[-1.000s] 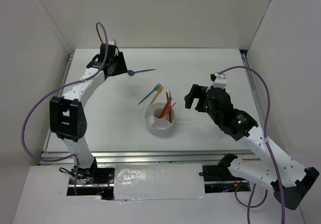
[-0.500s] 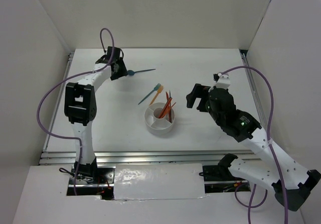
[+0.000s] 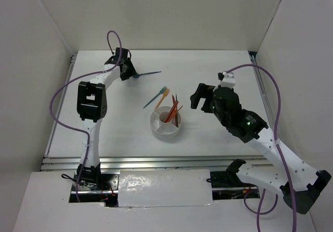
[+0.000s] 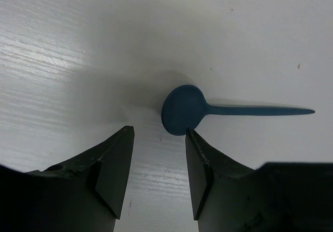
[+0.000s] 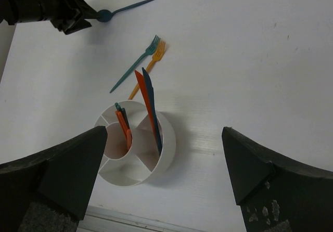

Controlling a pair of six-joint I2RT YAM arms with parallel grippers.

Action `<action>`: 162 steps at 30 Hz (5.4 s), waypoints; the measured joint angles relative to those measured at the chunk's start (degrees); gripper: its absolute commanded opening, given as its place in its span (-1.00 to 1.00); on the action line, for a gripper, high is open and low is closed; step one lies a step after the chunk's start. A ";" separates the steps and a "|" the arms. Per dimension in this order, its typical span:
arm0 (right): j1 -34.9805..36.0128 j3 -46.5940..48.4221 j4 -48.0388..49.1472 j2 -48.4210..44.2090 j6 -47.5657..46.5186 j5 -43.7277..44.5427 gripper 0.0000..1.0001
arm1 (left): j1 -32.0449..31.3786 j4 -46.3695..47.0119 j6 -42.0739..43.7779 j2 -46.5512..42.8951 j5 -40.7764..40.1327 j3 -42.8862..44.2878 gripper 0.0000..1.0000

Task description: Sort the eating utensils into containers

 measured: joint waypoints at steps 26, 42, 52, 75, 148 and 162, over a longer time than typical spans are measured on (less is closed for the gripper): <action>0.20 0.72 -0.68 1.55 0.00 -0.70 1.00 | 0.61 2.99 0.04 3.93 4.42 2.49 -0.41; 0.20 0.28 -0.61 0.66 0.00 -1.51 1.00 | 0.33 0.09 5.29 -4.26 1.36 0.22 -1.00; 0.70 -2.82 -0.04 -2.45 0.09 -2.19 1.00 | 0.33 -5.25 17.25 -39.15 -6.34 -14.95 -1.00; 1.81 -7.19 -0.24 -11.65 3.34 -2.73 1.00 | -22.08 -20.26 35.04 -58.82 -11.96 -25.09 -1.00; 2.08 0.33 -3.56 -1.97 3.89 3.13 1.00 | -17.38 -11.98 36.61 -10.80 7.37 -8.26 0.46; 2.08 2.05 -4.22 2.08 4.33 3.02 1.00 | -17.77 -15.19 42.29 -5.40 8.13 -5.55 0.31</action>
